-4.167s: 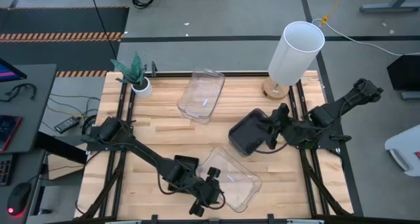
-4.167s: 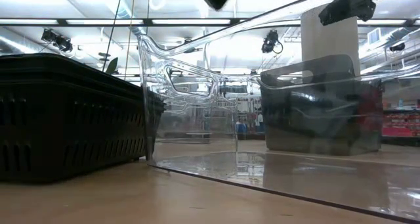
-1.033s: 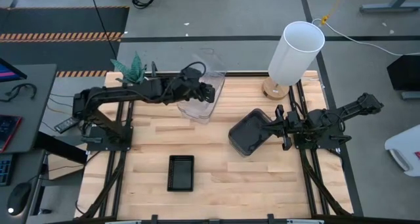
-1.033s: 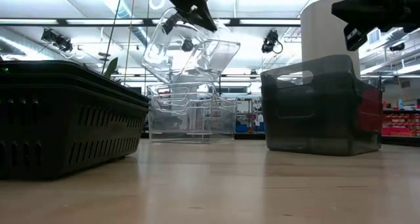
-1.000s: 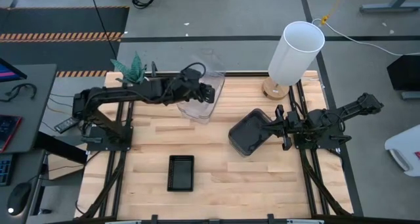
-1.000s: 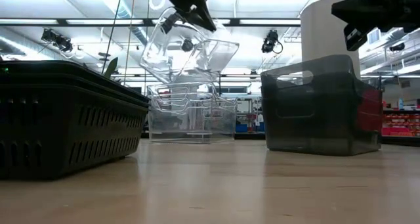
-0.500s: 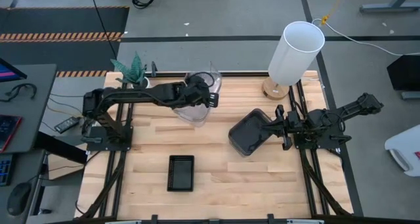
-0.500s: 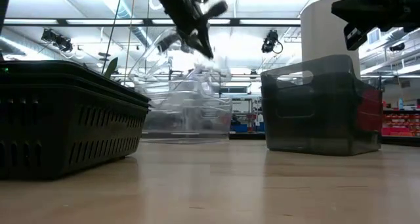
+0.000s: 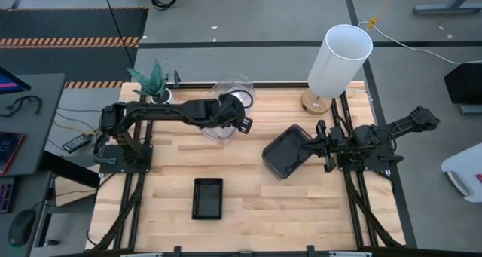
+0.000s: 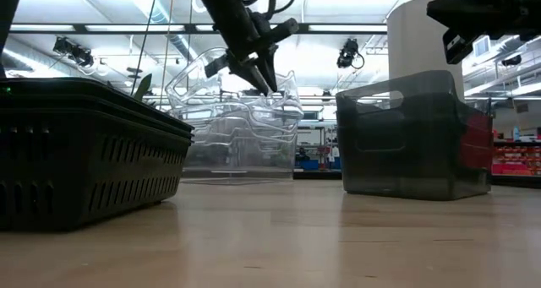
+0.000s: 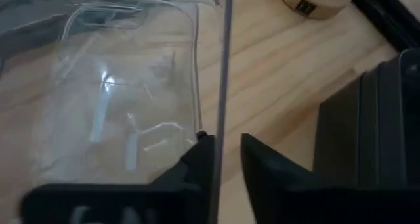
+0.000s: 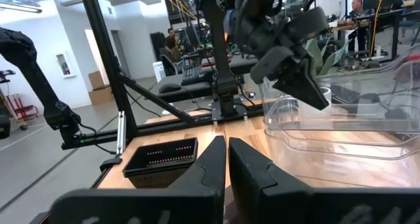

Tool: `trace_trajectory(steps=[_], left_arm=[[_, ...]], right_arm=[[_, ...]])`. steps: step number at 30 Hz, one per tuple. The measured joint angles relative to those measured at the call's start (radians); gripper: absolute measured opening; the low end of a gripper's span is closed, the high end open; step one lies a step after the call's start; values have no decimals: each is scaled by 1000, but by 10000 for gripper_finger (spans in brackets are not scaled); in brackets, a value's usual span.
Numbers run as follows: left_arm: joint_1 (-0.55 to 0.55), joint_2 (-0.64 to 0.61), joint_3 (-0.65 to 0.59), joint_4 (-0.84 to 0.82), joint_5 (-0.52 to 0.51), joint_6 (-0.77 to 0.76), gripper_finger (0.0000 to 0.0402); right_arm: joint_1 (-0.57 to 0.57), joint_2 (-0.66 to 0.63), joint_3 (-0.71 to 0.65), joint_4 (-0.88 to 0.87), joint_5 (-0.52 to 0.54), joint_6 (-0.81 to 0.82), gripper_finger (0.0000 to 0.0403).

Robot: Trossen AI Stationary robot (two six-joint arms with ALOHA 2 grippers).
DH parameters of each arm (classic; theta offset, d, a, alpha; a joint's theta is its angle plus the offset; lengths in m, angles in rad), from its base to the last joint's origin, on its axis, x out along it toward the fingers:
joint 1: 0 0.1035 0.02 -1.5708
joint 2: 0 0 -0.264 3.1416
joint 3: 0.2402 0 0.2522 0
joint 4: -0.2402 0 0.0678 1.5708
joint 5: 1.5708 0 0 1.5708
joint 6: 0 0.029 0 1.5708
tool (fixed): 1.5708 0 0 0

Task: Stack baskets by color
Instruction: Stack the bottom transparent bin on the top of the top transparent bin

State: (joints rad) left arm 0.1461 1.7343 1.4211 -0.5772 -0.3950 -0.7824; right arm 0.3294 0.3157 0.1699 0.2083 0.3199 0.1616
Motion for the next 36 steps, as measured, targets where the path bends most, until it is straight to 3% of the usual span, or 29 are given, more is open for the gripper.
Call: trace_trajectory(steps=[4, 8, 20, 26, 29, 32, 36], left_arm=[[-11, 1, 0, -53, -17, -25, 135], [-21, 10, -2, -151, -64, -64, 148], [-52, 10, -2, -302, -110, -26, 18], [-48, 1, -2, -334, -102, -22, 17], [-36, 1, -2, -367, -31, 22, 17], [-36, 1, -2, -368, -19, 33, 36], [-37, 1, -2, -364, -15, 68, 106]], right_arm=[[0, 0, 0, 0, 0, 0, 23], [0, 0, 0, 0, 0, 0, 23], [0, 0, 0, 0, 0, 0, 23], [0, 0, 0, 0, 0, 0, 23], [0, 0, 0, 0, 0, 0, 23], [0, 0, 0, 0, 0, 0, 23], [0, 0, 0, 0, 0, 0, 23]])
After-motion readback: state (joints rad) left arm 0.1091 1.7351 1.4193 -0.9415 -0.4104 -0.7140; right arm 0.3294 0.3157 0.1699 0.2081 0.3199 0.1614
